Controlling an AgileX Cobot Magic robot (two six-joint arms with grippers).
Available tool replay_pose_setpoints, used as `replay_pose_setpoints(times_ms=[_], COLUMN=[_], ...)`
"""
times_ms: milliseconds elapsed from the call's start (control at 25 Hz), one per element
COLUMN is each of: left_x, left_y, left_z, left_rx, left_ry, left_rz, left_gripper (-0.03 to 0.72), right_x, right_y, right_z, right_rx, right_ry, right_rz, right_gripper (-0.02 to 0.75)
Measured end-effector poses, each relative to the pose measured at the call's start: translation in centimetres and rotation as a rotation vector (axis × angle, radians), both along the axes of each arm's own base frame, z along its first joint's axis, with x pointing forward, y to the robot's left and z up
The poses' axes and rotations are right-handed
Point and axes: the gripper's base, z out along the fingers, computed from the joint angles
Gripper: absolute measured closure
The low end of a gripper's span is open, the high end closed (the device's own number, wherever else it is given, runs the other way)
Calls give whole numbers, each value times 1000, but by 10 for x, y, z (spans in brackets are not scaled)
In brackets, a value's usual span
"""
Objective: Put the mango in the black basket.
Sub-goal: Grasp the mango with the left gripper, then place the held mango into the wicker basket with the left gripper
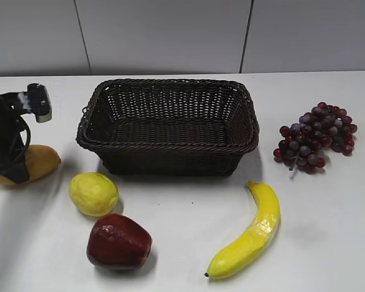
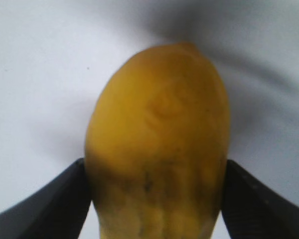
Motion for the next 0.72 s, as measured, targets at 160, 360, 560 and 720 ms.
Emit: replay_pose_setpoints(times_ms=[160, 360, 560, 720], left_x=[0, -2, 1, 13], left_y=[0, 3, 6, 3], left_z=[0, 6, 39, 78], left_rx=[0, 29, 72, 75], left_ry=[-5, 3, -84, -166], left_rz=[1, -27, -62, -74], left_gripper=[126, 126, 126, 126], right_x=[0, 0, 0, 0], right_y=[0, 0, 0, 0], right_z=[0, 0, 0, 0], right_rx=[0, 1, 1, 1], right_ry=[0, 0, 0, 1], right_rz=[0, 0, 0, 0], right_gripper=[163, 163, 163, 163])
